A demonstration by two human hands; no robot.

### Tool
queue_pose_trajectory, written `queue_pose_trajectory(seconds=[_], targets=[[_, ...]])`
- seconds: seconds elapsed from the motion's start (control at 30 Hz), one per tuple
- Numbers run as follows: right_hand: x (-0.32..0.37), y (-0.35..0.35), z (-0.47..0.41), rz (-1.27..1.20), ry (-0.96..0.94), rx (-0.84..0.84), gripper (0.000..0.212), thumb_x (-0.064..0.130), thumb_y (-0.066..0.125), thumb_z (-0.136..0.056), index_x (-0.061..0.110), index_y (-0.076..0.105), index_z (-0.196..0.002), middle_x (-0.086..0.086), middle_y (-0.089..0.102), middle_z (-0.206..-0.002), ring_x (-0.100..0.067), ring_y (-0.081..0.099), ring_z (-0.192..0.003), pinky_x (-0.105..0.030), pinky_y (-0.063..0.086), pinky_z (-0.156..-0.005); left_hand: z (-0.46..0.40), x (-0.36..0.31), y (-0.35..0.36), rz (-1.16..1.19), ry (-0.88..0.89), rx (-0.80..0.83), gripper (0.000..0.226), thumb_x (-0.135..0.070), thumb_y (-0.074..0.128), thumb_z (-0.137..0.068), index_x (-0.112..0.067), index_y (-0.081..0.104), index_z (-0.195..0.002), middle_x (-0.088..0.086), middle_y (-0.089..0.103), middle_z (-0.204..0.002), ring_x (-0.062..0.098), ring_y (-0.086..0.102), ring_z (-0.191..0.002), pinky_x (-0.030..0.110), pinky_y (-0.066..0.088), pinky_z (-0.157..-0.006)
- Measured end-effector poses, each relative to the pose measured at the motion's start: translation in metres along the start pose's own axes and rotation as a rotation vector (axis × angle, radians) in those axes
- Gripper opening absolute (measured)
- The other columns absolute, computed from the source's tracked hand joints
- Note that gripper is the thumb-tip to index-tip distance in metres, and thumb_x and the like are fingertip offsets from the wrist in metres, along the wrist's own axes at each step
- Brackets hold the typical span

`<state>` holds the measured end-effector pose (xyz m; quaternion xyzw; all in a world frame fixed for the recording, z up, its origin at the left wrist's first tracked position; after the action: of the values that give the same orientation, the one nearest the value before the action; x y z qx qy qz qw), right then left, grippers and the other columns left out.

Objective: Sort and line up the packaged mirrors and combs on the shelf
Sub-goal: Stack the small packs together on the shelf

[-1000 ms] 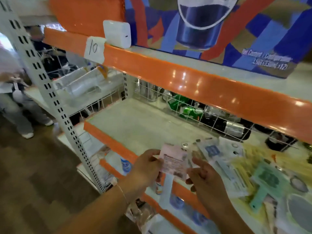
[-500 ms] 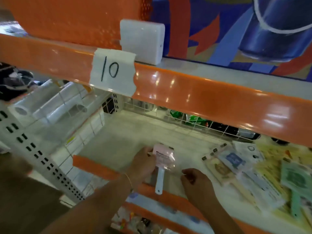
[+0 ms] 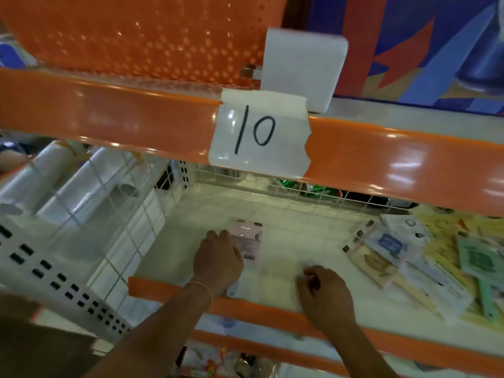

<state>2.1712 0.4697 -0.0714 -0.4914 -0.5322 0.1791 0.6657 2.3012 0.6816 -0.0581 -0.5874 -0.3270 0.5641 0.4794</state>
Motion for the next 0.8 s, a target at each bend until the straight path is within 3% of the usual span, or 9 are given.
queue_pose_trajectory(seconds=[0.07, 0.13, 0.27, 0.63, 0.7, 0.8], targets=[[0.001, 0.0, 0.0, 0.017, -0.014, -0.026, 0.028, 0.042, 0.06, -0.086, 0.022, 0.067, -0.106, 0.004, 0.065, -0.087, -0.016, 0.061, -0.082, -0.03, 0.052, -0.073, 0.005, -0.002, 0.001, -0.134, 0.048, -0.037, 0.047, -0.035, 0.041, -0.093, -0.011, 0.04, -0.134, 0.015, 0.045, -0.125, 0.032, 0.048, -0.109, 0.038, 0.044, -0.085], [0.002, 0.0, 0.001, 0.017, -0.029, -0.051, 0.028, 0.043, 0.059, -0.086, 0.022, 0.066, -0.104, 0.005, 0.065, -0.084, -0.015, 0.061, -0.079, -0.031, 0.054, -0.072, 0.009, -0.011, 0.006, -0.147, 0.201, -0.102, 0.052, -0.036, 0.041, -0.09, -0.014, 0.043, -0.137, 0.015, 0.044, -0.137, 0.034, 0.045, -0.119, 0.042, 0.042, -0.094], [0.005, 0.0, 0.002, 0.047, -0.053, -0.089, 0.023, 0.041, 0.06, -0.085, 0.022, 0.066, -0.098, 0.006, 0.063, -0.078, -0.017, 0.059, -0.075, -0.033, 0.053, -0.068, 0.019, -0.027, 0.025, -0.134, 0.457, -0.092, 0.049, -0.041, 0.037, -0.083, -0.015, 0.061, -0.117, 0.011, 0.057, -0.13, 0.033, 0.049, -0.124, 0.047, 0.042, -0.1], [0.007, -0.002, 0.005, 0.036, -0.079, -0.1, 0.02, 0.039, 0.058, -0.087, 0.022, 0.066, -0.094, 0.006, 0.062, -0.078, -0.016, 0.058, -0.075, -0.029, 0.05, -0.068, 0.019, -0.027, 0.026, -0.225, 0.415, -0.145, 0.049, -0.037, 0.039, -0.08, -0.007, 0.065, -0.111, 0.021, 0.061, -0.118, 0.041, 0.055, -0.112, 0.054, 0.042, -0.1], [0.003, -0.006, 0.005, -0.072, -0.028, -0.079, 0.017, 0.035, 0.061, -0.087, 0.023, 0.068, -0.097, 0.008, 0.062, -0.081, -0.01, 0.058, -0.075, -0.025, 0.048, -0.071, 0.021, -0.034, 0.023, -0.268, 0.393, -0.173, 0.045, -0.035, 0.048, -0.077, -0.007, 0.066, -0.107, 0.023, 0.062, -0.115, 0.043, 0.057, -0.108, 0.058, 0.042, -0.099], [-0.014, -0.019, 0.0, -0.304, 0.105, -0.059, 0.011, 0.027, 0.063, -0.088, 0.025, 0.067, -0.098, 0.012, 0.063, -0.085, -0.005, 0.059, -0.079, -0.021, 0.048, -0.077, 0.027, -0.054, 0.025, -0.242, 0.427, -0.187, 0.046, -0.036, 0.046, -0.08, -0.008, 0.066, -0.11, 0.021, 0.061, -0.113, 0.042, 0.057, -0.105, 0.058, 0.041, -0.099]])
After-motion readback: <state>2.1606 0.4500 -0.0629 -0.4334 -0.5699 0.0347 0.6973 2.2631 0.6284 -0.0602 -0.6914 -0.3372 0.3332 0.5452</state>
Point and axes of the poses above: each hand's wrist, its own z-axis away from the middle knuckle, its own y-axis out of the palm, x = y × z, the point moved 8 cm from there along -z, towards the middle knuckle
